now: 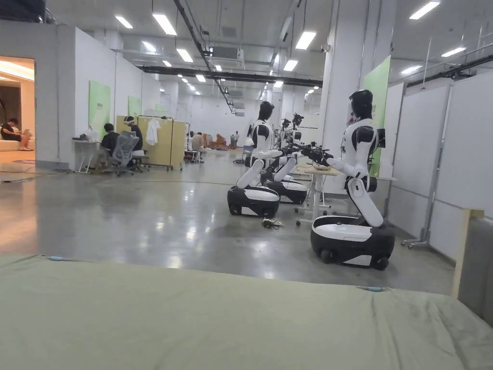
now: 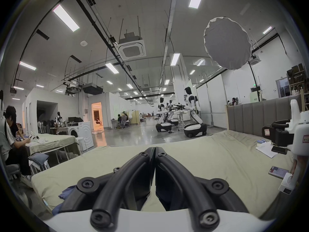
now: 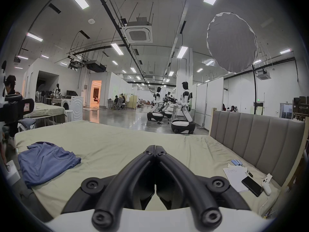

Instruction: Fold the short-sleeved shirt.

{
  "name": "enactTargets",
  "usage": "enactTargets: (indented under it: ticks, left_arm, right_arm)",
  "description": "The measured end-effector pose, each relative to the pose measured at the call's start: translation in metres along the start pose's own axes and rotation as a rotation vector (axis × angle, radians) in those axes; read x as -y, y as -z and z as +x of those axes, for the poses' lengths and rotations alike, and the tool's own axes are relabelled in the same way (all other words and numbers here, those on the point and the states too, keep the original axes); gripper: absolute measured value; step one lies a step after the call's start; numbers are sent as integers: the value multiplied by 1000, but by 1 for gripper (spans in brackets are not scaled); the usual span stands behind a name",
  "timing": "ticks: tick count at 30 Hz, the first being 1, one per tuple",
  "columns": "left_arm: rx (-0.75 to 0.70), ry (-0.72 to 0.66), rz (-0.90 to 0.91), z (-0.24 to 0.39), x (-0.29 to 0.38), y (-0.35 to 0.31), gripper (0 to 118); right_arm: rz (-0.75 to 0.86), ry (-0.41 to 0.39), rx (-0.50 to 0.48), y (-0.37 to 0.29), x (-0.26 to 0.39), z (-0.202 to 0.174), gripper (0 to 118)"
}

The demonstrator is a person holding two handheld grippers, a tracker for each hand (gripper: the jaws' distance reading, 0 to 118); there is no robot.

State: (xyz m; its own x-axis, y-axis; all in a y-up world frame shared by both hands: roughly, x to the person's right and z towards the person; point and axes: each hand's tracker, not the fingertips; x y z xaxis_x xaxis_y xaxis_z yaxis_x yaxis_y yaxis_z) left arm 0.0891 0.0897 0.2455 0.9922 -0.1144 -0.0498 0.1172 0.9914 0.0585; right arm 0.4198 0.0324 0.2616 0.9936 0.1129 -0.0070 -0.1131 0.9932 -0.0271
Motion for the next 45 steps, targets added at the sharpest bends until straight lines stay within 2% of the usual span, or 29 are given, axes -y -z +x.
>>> enactTargets:
  ticks: [6,10,20,27,28,34,36,37,38,39,40,42,44,45]
  left_arm:
    - [11,-17,-7,-9,-2,0,3]
    - [36,-78,-16,-15,-2,4,3]
    - [47,-34,-11,-6,0,0,3]
    - [1,6,-32,-9,2,-2,2]
    - [-41,7,-52,-11,4,0,2]
    - [-32,37,-65,-15,5,3,2]
    - [-18,72,-74,-15,4,2,2]
    - [17,116,-98,-14,3,7,2]
    - [-16,216,-33,-11,-1,4,2]
    - [-3,344,-95,-4,-1,13,2]
    - [41,489,-138,4,2,23,2]
    - [22,833,-101,24,19,30,2]
    - [125,1112,-158,40,52,38,2]
    - [147,1236,-111,48,65,34,2]
  right_arm:
    - [-15,14,3,1,0,7,0]
    - [-23,37,-16,4,-4,11,0]
    - [-9,0,-13,-1,-4,7,0]
    - [-32,18,-4,-1,0,10,0]
    - [-36,18,-7,-1,1,11,0]
    - [-47,22,2,-2,1,19,0]
    - [-53,-7,11,-2,-1,23,0]
    - [-61,-45,22,-1,-2,25,0]
    - [-88,-123,-3,2,-4,28,0]
    - [-104,-242,7,5,-3,28,0]
    - [-113,-384,26,8,-1,26,0]
    - [-129,-729,-2,14,11,20,0]
    - [-144,-1091,-38,18,32,11,0]
    - [-145,-1240,-58,19,43,8,0]
